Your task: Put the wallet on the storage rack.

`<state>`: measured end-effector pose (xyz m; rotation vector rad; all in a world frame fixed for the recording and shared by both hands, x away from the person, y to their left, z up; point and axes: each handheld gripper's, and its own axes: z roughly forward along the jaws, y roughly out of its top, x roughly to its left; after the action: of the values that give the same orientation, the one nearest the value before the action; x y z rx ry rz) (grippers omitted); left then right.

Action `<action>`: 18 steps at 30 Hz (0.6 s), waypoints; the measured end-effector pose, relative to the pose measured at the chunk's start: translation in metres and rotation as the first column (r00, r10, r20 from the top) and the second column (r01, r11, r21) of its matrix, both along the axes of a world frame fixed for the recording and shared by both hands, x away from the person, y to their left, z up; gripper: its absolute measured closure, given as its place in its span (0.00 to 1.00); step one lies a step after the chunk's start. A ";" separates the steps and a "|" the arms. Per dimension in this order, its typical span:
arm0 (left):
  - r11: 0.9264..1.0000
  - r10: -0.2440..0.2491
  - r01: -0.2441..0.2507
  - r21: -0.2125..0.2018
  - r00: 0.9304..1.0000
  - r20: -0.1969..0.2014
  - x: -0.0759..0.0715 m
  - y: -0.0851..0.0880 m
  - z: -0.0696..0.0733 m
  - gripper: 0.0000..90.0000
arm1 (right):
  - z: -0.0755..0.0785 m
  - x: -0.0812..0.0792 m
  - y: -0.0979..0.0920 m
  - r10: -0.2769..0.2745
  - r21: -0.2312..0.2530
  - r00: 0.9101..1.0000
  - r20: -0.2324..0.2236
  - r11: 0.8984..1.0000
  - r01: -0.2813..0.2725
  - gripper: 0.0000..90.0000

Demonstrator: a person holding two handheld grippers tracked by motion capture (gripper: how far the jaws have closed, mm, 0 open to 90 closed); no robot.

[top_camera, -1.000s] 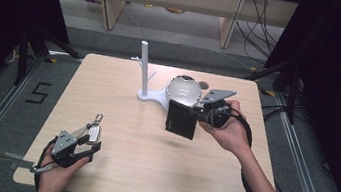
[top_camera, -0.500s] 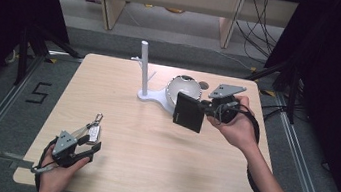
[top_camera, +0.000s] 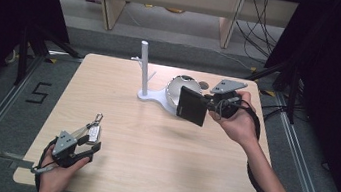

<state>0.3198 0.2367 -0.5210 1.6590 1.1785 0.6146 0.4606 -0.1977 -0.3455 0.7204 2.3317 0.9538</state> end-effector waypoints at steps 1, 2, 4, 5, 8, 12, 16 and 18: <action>1.000 0.001 -0.001 0.000 1.000 -0.002 0.000 0.000 0.000 0.49 | 0.001 0.001 0.000 0.003 -0.004 1.000 0.006 1.000 -0.003 0.88; 1.000 0.003 -0.003 0.002 1.000 -0.004 0.000 0.000 0.000 0.49 | 0.001 0.002 0.000 -0.006 -0.004 1.000 0.021 1.000 0.006 0.88; 1.000 0.003 -0.003 0.000 1.000 -0.004 0.000 0.000 0.000 0.49 | 0.001 0.004 0.000 0.000 -0.010 0.999 0.036 1.000 0.001 0.88; 1.000 0.003 -0.003 0.002 1.000 -0.004 0.000 0.000 0.000 0.49 | 0.001 0.005 0.001 -0.004 -0.004 1.000 0.023 1.000 0.004 0.88; 1.000 0.002 -0.002 0.001 1.000 0.001 0.000 0.000 0.000 0.49 | 0.001 0.007 0.002 0.001 -0.009 1.000 0.030 1.000 -0.001 0.88; 1.000 0.006 -0.006 -0.001 1.000 0.000 0.000 0.000 0.000 0.49 | 0.002 0.010 0.003 -0.009 -0.010 0.999 0.036 1.000 0.009 0.88; 1.000 0.004 -0.004 0.001 1.000 -0.003 0.000 0.000 0.000 0.49 | 0.003 0.014 0.004 -0.015 -0.007 1.000 0.014 1.000 0.015 0.88; 1.000 0.003 -0.003 0.002 1.000 -0.004 0.000 0.000 0.000 0.49 | 0.004 0.019 0.005 -0.011 -0.008 1.000 0.025 1.000 0.011 0.88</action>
<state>0.3198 0.2364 -0.5209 1.6608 1.1840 0.6153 0.4792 -0.1924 -0.3413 0.7134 2.3060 0.9429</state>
